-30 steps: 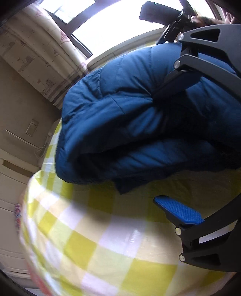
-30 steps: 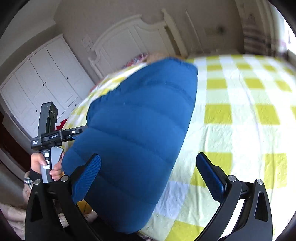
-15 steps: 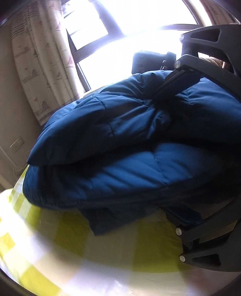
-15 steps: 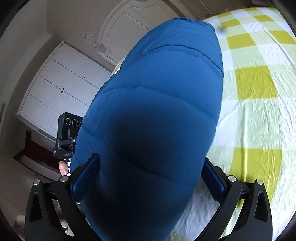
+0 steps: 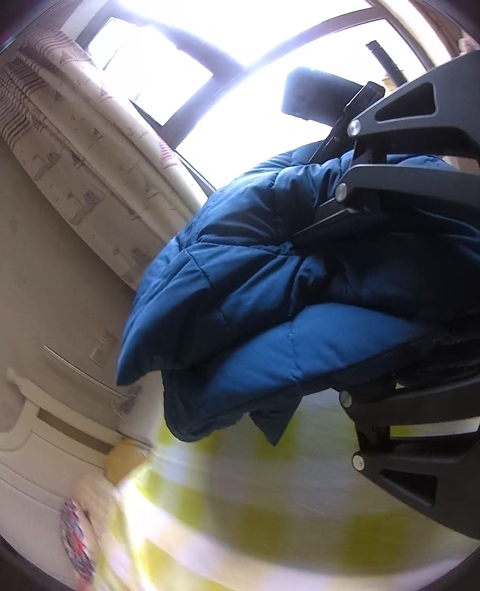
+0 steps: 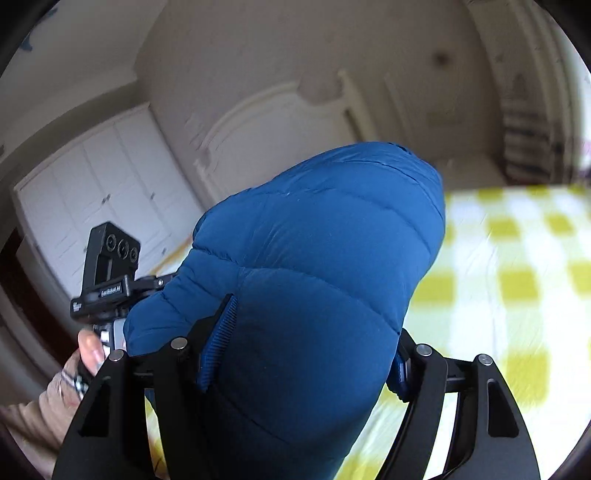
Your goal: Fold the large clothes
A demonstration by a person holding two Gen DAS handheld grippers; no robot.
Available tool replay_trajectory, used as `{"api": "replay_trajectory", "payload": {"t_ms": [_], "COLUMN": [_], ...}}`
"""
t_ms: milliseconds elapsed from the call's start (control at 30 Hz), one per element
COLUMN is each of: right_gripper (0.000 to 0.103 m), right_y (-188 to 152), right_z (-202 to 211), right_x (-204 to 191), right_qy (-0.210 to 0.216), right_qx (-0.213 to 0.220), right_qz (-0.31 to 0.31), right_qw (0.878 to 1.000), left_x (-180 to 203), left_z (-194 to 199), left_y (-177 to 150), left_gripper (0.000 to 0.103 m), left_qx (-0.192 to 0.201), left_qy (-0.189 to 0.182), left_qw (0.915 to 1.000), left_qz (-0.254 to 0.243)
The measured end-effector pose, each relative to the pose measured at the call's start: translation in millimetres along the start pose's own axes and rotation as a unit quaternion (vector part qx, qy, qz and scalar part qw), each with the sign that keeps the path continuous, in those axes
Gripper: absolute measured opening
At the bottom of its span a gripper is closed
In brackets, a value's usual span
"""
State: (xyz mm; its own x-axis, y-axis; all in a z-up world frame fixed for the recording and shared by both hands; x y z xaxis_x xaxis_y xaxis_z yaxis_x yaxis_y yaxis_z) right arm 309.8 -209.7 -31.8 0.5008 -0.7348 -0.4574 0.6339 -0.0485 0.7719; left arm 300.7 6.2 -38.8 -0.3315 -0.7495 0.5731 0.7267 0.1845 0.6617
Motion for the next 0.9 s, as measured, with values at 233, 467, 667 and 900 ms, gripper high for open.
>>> {"api": "replay_trajectory", "payload": {"t_ms": [233,467,667,900], "right_gripper": [0.078,0.085,0.085,0.086], "right_y": [-10.8,23.8,-0.1,-30.5], "right_z": [-68.1,-20.5,-75.9,-58.3], "right_x": [124.1,81.0,4.9,-13.6], "right_qy": [-0.114,-0.18,-0.209,-0.241], "right_qx": [-0.104,-0.009,-0.096,-0.108], "right_qz": [-0.105,-0.035,0.133,0.225], "right_qw": [0.982,0.983,0.964,0.938], "left_x": [-46.3,-41.8,-37.6,-26.7], "left_z": [-120.0,-91.8,-64.2,10.2], "left_y": [-2.5,-15.8,-38.3,-43.1], "left_gripper": [0.065,0.068,0.081,0.093], "left_qx": [-0.083,-0.04,-0.031,0.009], "left_qy": [0.081,0.084,0.131,0.261], "left_qw": [0.9918,0.9933,0.9891,0.9649], "left_qz": [0.054,0.069,0.059,-0.029]}}
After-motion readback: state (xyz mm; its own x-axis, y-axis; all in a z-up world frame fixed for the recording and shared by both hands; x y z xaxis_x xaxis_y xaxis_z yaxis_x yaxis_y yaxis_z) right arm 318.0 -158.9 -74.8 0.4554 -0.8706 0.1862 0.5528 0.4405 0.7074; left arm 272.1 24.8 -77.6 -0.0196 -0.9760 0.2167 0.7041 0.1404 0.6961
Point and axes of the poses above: each gripper's, at about its wrist camera, not at the fingertips, and z roughly against the way its jaws point, x to its right, y to its top, the point moved 8 cm from there along -z, roughly the way its jaws point, and after that the axes turned 2 degrees about y, right-handed, at the moved point
